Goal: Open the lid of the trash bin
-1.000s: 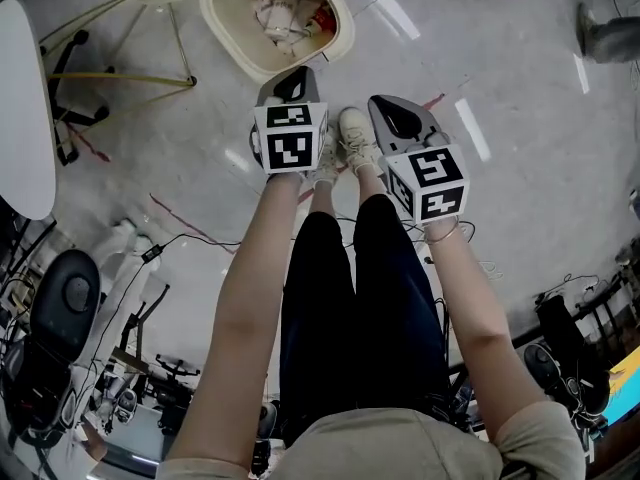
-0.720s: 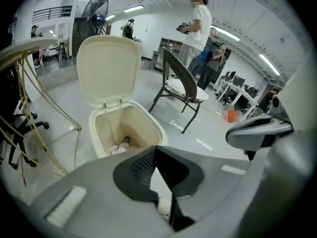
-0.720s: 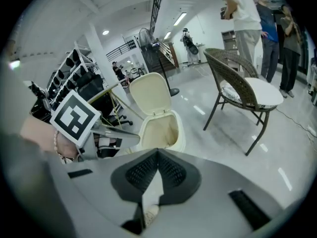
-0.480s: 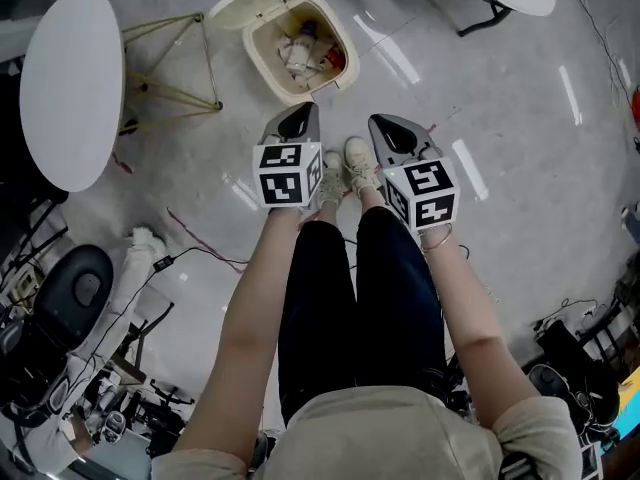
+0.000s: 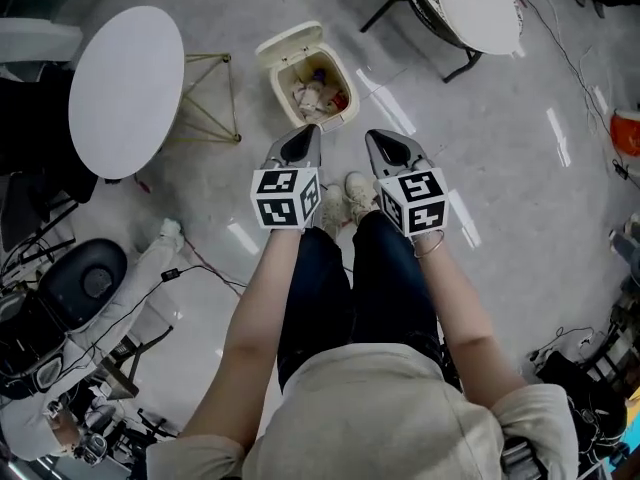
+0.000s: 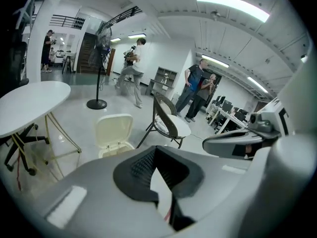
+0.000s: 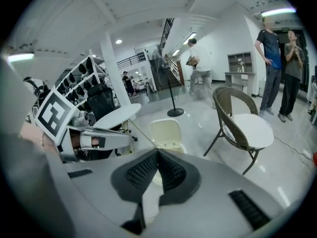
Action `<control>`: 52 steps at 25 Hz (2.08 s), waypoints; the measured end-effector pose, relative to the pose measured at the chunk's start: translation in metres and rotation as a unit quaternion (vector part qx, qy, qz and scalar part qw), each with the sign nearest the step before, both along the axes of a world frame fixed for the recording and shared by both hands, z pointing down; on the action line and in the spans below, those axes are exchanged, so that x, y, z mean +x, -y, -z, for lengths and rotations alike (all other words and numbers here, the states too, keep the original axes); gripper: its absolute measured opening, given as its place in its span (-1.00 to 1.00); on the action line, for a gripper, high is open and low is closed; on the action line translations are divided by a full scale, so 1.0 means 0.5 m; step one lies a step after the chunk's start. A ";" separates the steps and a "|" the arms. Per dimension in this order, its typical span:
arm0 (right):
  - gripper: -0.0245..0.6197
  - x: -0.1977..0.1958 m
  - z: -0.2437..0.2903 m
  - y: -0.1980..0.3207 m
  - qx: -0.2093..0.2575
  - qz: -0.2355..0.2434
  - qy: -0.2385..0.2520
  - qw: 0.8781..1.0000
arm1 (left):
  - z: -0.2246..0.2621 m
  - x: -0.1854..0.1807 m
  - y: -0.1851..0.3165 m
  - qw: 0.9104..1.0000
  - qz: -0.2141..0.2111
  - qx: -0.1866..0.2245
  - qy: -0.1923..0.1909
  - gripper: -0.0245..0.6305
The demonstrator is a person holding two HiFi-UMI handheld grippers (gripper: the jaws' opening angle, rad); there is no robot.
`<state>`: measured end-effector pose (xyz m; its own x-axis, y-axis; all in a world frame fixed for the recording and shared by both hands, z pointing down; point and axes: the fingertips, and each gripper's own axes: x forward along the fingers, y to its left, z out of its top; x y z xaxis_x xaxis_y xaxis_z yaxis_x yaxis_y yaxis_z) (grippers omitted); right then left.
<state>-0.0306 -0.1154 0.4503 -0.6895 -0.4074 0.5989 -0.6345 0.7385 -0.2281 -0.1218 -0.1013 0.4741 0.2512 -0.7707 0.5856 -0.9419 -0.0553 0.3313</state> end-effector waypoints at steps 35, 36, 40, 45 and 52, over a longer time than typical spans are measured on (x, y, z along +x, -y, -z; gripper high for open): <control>-0.90 -0.094 0.351 -0.021 0.134 0.083 0.069 0.985 | 0.351 -0.038 -0.037 0.987 0.027 0.159 0.002 -0.92; -0.90 -0.094 0.350 -0.023 0.133 0.085 0.067 0.985 | 0.350 -0.037 -0.039 0.987 0.029 0.157 0.001 -0.92; -0.90 -0.089 0.345 -0.021 0.132 0.085 0.063 0.986 | 0.341 -0.026 -0.043 0.989 0.025 0.148 0.006 -0.92; -0.90 -0.087 0.336 -0.028 0.130 0.085 0.059 0.986 | 0.327 -0.018 -0.048 0.990 0.019 0.140 0.007 -0.92; -0.90 -0.070 0.331 -0.043 0.127 0.081 0.059 0.987 | 0.325 0.002 -0.059 0.990 0.011 0.141 0.008 -0.92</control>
